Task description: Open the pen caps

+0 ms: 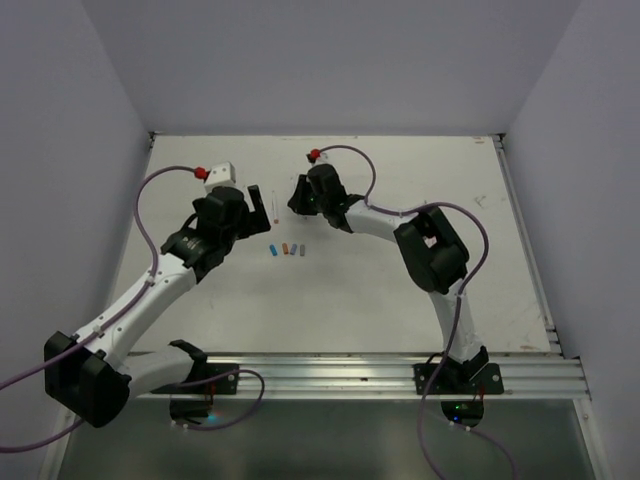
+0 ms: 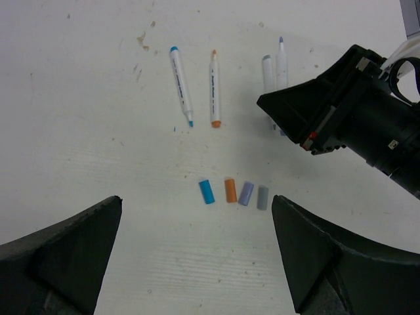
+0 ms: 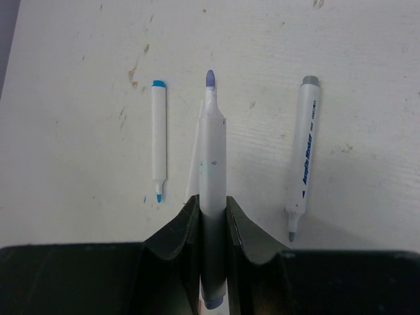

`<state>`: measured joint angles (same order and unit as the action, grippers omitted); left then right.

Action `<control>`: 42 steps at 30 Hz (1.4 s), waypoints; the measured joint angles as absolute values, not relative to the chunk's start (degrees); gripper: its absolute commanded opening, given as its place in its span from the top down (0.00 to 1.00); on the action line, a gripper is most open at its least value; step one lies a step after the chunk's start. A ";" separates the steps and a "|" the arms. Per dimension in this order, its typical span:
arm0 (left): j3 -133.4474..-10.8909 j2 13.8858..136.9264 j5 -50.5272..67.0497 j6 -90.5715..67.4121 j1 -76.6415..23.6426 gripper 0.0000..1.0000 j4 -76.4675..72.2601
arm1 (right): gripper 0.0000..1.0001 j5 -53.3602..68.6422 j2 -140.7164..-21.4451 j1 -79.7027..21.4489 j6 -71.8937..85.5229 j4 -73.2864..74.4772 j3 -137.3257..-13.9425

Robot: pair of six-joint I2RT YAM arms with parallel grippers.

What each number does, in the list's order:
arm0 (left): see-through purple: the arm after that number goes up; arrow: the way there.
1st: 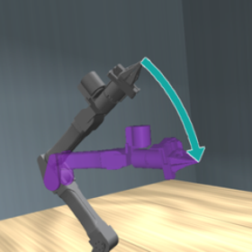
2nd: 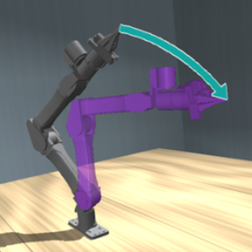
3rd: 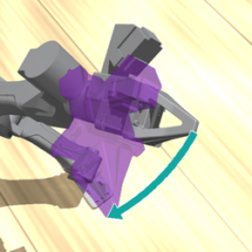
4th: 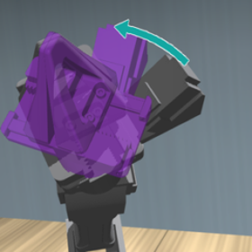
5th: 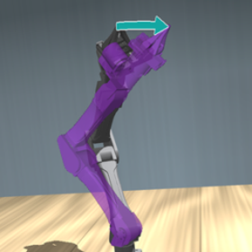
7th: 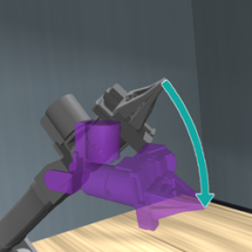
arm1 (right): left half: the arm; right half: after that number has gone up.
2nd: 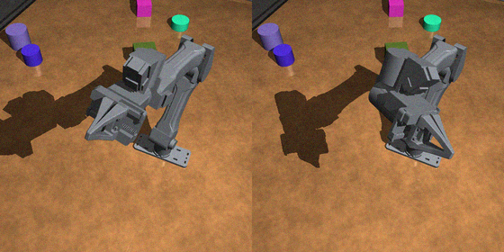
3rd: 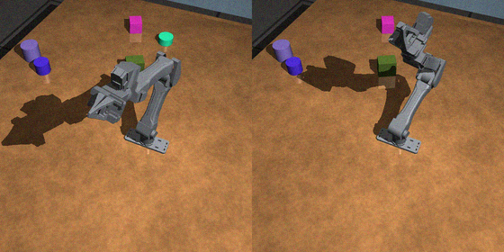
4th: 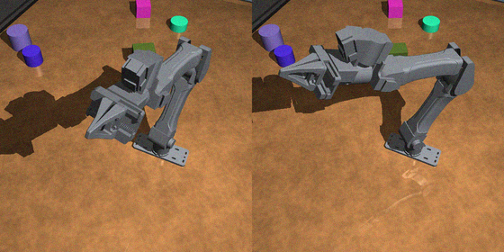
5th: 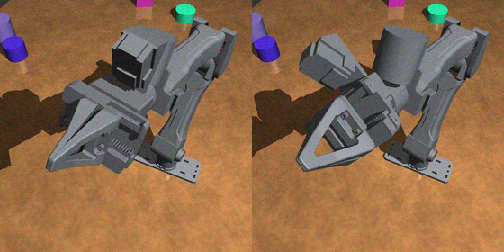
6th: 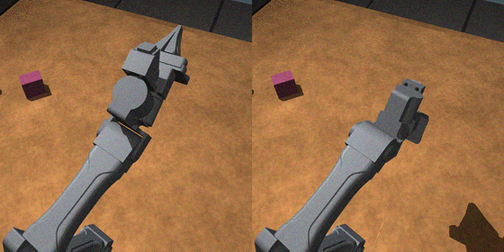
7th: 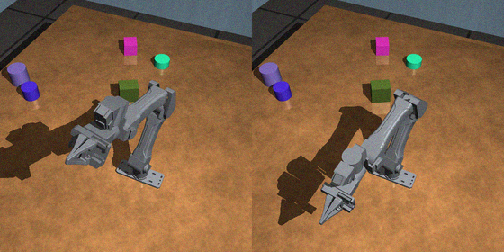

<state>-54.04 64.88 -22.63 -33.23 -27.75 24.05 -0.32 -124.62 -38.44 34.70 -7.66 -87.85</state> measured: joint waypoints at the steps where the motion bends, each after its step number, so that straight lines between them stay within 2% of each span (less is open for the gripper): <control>1: -53.91 64.64 -22.74 -33.23 -27.75 0.00 24.56 | 0.82 -0.30 -125.67 -38.44 35.03 -8.08 -88.86; 7: -53.28 63.61 -23.22 -33.30 -27.73 0.00 26.52 | 0.80 0.01 -132.00 -38.44 36.82 -9.23 -94.52; 8: -53.17 63.44 -23.31 -33.30 -27.73 0.00 26.68 | 0.75 0.25 -132.94 -38.44 37.17 -9.45 -95.29; 10: -52.86 63.02 -23.57 -33.30 -27.70 0.00 26.96 | 0.73 0.86 -134.34 -38.44 37.91 -9.63 -95.88; 15: -52.58 62.87 -23.86 -33.34 -27.44 0.00 27.59 | 0.71 1.10 -135.61 -38.46 39.07 -9.87 -95.88; 17: -52.56 62.85 -23.86 -33.36 -27.38 0.00 27.77 | 0.66 1.08 -135.63 -38.46 39.20 -9.98 -95.88; 22: -51.42 62.52 -23.83 -33.43 -27.38 0.00 27.97 | 0.64 0.99 -135.22 -38.46 39.09 -10.44 -95.15; 27: -50.87 62.08 -23.77 -33.50 -27.38 0.00 27.90 | 0.59 -1.41 -130.54 -38.48 36.84 -7.40 -92.25; 29: -50.87 62.06 -23.62 -33.52 -27.38 0.00 27.86 | 0.55 -4.21 -127.59 -38.41 35.57 -4.60 -91.72; 34: -50.72 62.06 -22.81 -33.69 -27.38 0.00 27.40 | 0.53 -15.49 -117.45 -36.86 33.50 4.51 -90.91; 42: -50.52 62.39 -21.26 -33.82 -27.38 0.00 26.24 | 0.53 -24.80 -109.89 -25.10 38.46 17.98 -84.53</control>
<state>-50.52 62.39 -21.26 -33.82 -27.38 26.24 -24.80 -109.89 -25.10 38.46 17.98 -84.53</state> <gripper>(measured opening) 0.997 0.467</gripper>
